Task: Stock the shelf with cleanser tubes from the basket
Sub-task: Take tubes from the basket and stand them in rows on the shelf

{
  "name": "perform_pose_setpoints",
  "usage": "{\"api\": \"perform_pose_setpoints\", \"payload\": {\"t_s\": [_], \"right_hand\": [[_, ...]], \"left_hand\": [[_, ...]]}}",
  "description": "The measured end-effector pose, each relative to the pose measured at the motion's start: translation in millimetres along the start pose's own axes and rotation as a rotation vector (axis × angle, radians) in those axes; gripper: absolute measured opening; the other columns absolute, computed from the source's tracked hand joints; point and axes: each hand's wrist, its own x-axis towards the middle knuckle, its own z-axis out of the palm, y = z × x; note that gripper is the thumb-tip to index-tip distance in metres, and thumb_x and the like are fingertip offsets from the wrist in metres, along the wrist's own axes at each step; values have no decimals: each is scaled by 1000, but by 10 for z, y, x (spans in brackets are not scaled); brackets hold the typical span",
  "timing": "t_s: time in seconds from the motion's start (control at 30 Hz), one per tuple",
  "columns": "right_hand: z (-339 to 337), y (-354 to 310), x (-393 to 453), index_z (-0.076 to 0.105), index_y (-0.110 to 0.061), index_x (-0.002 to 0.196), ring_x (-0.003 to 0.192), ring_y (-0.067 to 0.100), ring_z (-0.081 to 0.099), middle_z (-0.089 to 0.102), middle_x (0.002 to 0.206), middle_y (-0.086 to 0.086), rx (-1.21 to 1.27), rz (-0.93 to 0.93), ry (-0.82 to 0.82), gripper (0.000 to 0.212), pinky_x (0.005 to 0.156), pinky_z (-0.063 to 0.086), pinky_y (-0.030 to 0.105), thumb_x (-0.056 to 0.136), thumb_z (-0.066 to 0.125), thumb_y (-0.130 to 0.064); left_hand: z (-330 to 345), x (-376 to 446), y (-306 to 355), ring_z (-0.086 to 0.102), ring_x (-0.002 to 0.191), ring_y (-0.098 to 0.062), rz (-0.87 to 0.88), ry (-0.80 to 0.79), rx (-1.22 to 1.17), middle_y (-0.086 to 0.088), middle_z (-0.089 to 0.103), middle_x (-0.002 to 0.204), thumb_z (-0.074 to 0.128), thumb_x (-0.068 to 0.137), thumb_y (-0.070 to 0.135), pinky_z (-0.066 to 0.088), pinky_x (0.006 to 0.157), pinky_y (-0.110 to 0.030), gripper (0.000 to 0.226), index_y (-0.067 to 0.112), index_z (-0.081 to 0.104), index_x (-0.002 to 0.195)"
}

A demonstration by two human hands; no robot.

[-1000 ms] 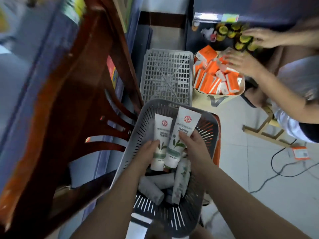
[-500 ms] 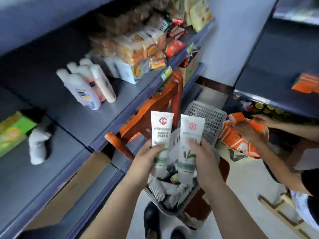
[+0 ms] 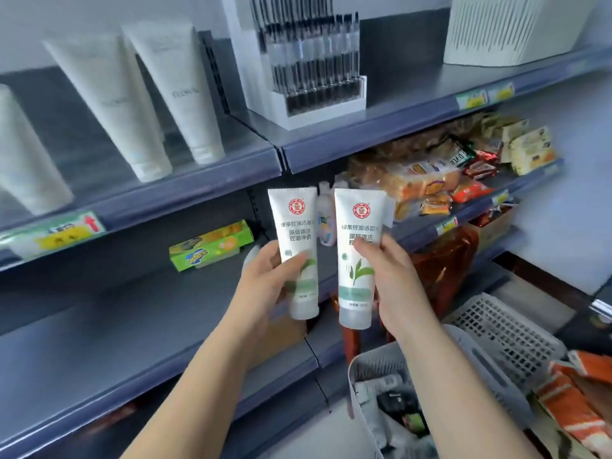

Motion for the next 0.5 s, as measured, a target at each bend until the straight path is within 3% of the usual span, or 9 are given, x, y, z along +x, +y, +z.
{"api": "perform_pose_setpoints", "payload": {"t_s": [0.13,0.2,0.33,0.43,0.5], "right_hand": [[598,-184,-28,64,-24,89,83,16,66,70,91,-2,-16,-67,-109,9,81,51,33,86,59,-16],[898,-265,-63,63,-24,87,79,12,66,70,86,-5,-27,-108,-164,9,77,50,30,87,59,-16],[1491,-416,-168,61,-25,84,65,0,66,69,78,-10,-47,-182,-289,12,67,52,23,87,59,-14],[1909,-513,-271,60,-27,77,65,2,65,69,67,-13,-74,-262,-333,14,71,53,30,86,59,-17],[2189,-600,-338,59,-26,72,59,-1,63,67,60,-16,-44,-323,-334,18,65,50,28,86,58,-16]], "left_hand": [[-475,-238,376,65,91,-23,126,141,64,-9,71,105,57,89,15,50,78,-33,25,9,61,113],[-715,-368,566,66,92,-18,182,200,74,-5,72,103,60,87,15,51,80,-30,24,12,63,111],[-1204,-610,907,63,89,-19,254,272,99,0,71,96,63,77,28,47,89,-46,28,22,67,104],[-1523,-756,1154,63,85,-15,329,315,110,3,71,92,61,75,28,48,82,-39,25,25,68,98],[-1716,-843,1305,62,71,-10,383,364,142,4,69,86,60,76,26,48,66,-26,20,26,67,95]]}}
